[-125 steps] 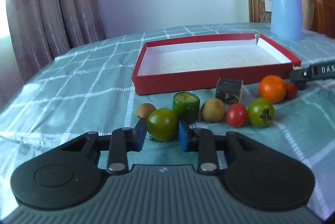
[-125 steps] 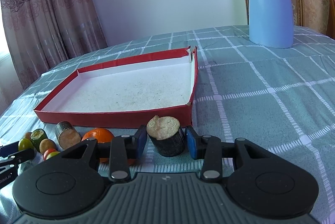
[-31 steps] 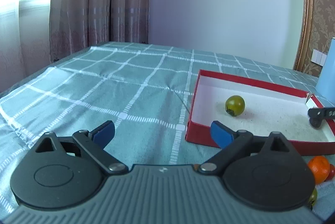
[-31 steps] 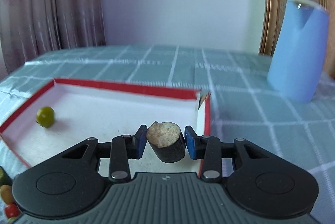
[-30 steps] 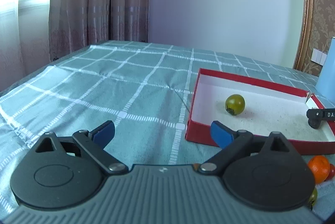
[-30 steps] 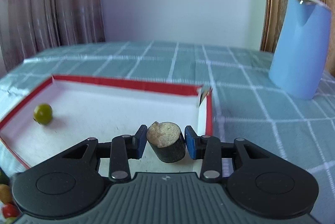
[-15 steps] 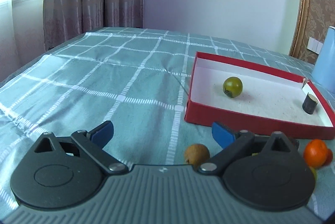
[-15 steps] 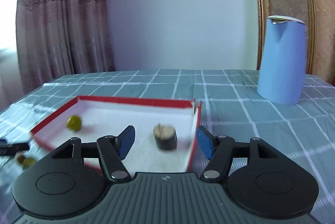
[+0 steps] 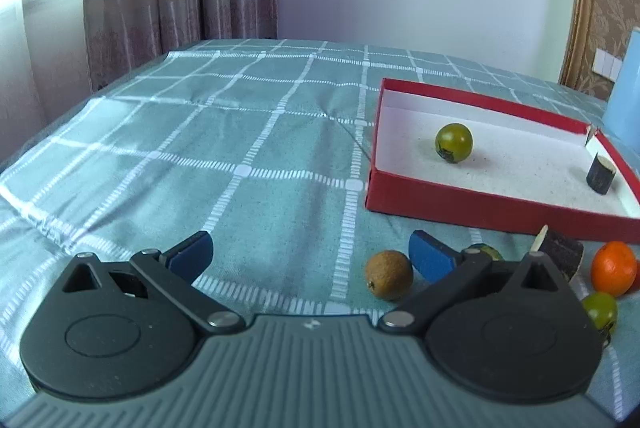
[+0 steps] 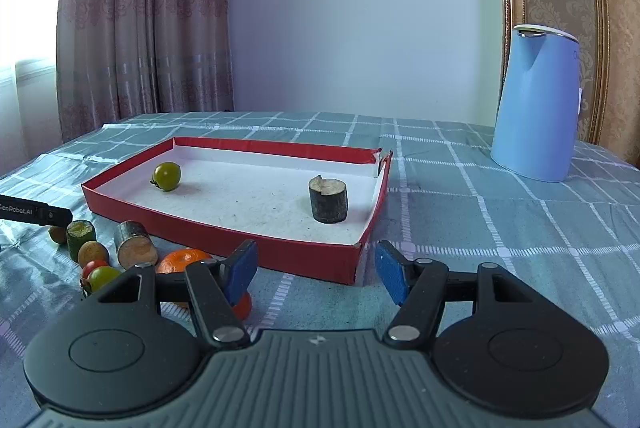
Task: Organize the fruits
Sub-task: 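Close the left gripper on the small brown round fruit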
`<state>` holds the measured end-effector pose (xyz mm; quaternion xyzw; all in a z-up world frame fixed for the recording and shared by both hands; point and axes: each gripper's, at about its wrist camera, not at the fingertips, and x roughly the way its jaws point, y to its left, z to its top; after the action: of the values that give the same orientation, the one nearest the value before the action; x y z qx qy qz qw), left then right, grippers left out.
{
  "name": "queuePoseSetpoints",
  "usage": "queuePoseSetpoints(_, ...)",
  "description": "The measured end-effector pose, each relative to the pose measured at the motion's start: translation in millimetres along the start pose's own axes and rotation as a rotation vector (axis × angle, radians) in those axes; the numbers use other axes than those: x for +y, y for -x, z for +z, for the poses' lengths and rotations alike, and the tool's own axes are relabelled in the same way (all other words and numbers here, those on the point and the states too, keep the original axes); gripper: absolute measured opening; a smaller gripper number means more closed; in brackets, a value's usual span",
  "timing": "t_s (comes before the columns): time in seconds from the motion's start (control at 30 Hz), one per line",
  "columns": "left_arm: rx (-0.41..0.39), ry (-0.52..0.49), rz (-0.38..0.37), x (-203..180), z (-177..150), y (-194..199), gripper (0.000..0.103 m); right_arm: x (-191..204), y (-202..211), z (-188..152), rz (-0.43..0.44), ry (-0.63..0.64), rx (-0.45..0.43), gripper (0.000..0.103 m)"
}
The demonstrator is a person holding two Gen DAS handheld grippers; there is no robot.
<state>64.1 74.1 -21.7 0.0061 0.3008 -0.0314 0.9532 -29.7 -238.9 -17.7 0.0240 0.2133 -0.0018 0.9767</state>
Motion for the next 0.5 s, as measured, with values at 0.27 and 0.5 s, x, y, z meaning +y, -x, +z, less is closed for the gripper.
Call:
queuePoseSetpoints(0.27, -0.001, -0.228, -0.002, -19.7, -9.1, 5.3, 0.095, -0.4, -3.1, -0.5, 0.002, 0.003, 0.01, 0.064)
queuePoseSetpoints(0.5, 0.026, -0.177, -0.051, -13.0, -5.8, -3.3, 0.081, 0.8, -4.8, -1.1, 0.003, 0.004, 0.019, 0.064)
